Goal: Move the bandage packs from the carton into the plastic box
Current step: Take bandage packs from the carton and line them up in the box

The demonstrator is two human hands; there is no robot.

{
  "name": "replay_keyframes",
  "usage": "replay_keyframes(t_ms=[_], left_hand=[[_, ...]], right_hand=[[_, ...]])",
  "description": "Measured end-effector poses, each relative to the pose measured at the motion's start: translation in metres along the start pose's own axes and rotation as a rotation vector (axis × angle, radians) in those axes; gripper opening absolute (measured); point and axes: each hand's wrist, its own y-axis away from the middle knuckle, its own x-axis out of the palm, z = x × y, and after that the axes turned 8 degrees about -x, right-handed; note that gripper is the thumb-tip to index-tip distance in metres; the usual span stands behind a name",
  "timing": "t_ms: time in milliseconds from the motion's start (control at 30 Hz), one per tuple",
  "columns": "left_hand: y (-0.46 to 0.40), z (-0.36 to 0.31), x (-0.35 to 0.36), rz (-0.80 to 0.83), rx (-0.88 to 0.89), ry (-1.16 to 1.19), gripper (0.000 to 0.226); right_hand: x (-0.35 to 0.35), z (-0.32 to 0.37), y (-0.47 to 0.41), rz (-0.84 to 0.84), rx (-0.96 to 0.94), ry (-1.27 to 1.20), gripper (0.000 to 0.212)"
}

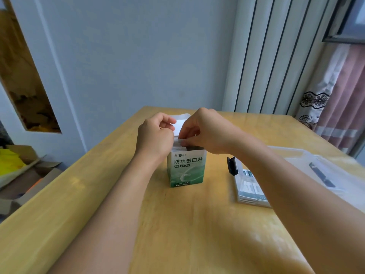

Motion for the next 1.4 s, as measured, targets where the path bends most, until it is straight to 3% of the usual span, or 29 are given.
replay_keyframes(t_ms=[500,600,667,733,800,933,1033,1100,1200,1300,1400], left_hand=[[0.002,0.000,0.000,-0.016,0.010,0.003,0.035],[0.003,-0.001,0.000,-0.032,0.016,-0.039,0.023],[0.004,-0.003,-0.002,-0.130,0.145,-0.173,0.016],[0.005,-0.006,-0.005,-0.249,0.349,-0.328,0.026],[0.012,-0.015,-0.005,-0.283,0.495,-0.311,0.034],[0.031,-0.034,0.007,-0.059,0.510,0.058,0.044],[0.037,-0.042,0.011,0.239,0.292,0.330,0.059],[0.044,-0.044,0.016,0.391,0.158,0.376,0.046],[0.048,-0.041,0.027,0.330,0.129,0.260,0.017],[0.046,-0.039,0.028,0.277,0.135,0.240,0.016],[0.049,-0.043,0.025,0.380,0.057,0.330,0.016]], right_hand=[[-0.009,-0.009,-0.001,-0.064,-0.005,0.021,0.006],[-0.022,-0.014,0.001,-0.092,-0.002,0.025,0.008],[-0.035,-0.016,0.004,-0.155,0.002,-0.003,0.007],[-0.051,-0.018,0.008,-0.235,0.002,-0.054,0.006],[-0.069,-0.018,0.014,-0.291,-0.003,-0.122,0.008],[-0.084,-0.019,0.025,-0.271,-0.034,-0.221,0.008],[-0.085,-0.026,0.028,-0.253,-0.027,-0.239,0.010],[-0.081,-0.028,0.031,-0.217,-0.008,-0.230,0.010],[-0.072,-0.032,0.035,-0.165,0.038,-0.159,0.010],[-0.067,-0.031,0.037,-0.149,0.045,-0.208,0.012],[-0.067,-0.026,0.037,-0.182,0.013,-0.275,0.010]])
